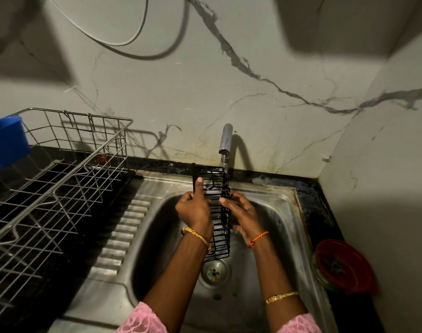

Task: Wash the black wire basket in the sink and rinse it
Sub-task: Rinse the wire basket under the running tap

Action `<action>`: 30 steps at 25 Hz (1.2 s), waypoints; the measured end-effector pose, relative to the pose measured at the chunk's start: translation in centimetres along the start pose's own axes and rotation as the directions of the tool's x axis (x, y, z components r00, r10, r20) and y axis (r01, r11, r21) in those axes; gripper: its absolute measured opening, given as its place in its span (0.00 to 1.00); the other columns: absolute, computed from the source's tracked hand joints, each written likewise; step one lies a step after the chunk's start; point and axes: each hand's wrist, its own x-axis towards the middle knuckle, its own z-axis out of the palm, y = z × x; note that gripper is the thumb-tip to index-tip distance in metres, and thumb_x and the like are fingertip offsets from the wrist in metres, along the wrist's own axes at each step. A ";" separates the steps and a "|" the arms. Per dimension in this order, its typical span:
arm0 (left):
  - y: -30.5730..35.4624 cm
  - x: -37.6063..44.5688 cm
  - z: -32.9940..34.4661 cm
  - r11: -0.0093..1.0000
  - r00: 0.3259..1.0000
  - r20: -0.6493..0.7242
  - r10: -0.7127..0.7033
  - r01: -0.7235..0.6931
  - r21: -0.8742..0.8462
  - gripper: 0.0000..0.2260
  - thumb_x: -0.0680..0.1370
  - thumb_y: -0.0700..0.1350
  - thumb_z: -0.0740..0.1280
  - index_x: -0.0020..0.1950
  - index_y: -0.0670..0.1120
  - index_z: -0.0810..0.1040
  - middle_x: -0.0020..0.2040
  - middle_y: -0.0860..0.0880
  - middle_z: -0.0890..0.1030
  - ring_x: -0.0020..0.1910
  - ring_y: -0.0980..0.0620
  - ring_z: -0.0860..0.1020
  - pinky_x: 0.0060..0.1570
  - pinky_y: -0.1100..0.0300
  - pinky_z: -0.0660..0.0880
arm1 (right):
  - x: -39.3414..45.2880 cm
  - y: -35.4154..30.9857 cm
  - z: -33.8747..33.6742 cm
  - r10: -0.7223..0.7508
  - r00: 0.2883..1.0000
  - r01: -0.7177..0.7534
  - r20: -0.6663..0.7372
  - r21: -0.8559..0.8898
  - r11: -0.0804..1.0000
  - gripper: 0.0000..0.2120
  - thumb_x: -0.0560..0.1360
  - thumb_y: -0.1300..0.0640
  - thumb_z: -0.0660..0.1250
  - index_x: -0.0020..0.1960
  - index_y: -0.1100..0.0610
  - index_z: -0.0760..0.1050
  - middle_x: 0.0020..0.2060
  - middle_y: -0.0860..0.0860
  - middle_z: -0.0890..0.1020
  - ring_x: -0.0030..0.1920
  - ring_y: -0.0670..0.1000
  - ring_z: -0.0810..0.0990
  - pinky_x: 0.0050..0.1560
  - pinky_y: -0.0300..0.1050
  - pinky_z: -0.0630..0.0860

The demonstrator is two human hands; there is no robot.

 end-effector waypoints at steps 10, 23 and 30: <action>-0.3 0.0 -0.7 0.999 1.000 -0.021 0.023 -0.022 0.029 0.25 0.71 0.51 0.74 0.24 0.47 0.62 0.18 0.55 0.64 0.30 0.49 0.69 0.30 0.60 0.66 | -0.2 1.1 0.5 0.031 0.999 -0.032 0.039 0.030 0.999 0.34 0.57 0.39 0.76 0.60 0.43 0.72 0.61 0.49 0.76 0.62 0.52 0.74 0.61 0.62 0.70; -0.3 -0.1 -0.4 1.000 1.000 0.006 0.027 -0.027 -0.007 0.24 0.72 0.50 0.74 0.26 0.46 0.62 0.23 0.51 0.63 0.28 0.51 0.65 0.31 0.58 0.67 | -0.2 0.8 0.5 0.040 0.999 -0.040 0.004 0.073 0.997 0.41 0.48 0.35 0.78 0.59 0.43 0.73 0.60 0.48 0.78 0.60 0.52 0.75 0.63 0.61 0.70; -0.8 0.2 0.1 0.998 0.999 0.052 -0.012 0.015 -0.060 0.22 0.73 0.48 0.73 0.27 0.46 0.63 0.17 0.56 0.66 0.17 0.61 0.69 0.21 0.67 0.66 | -0.1 0.7 0.5 0.103 0.989 -0.098 -0.108 0.048 0.994 0.38 0.48 0.32 0.75 0.54 0.49 0.77 0.53 0.47 0.81 0.55 0.49 0.77 0.52 0.50 0.74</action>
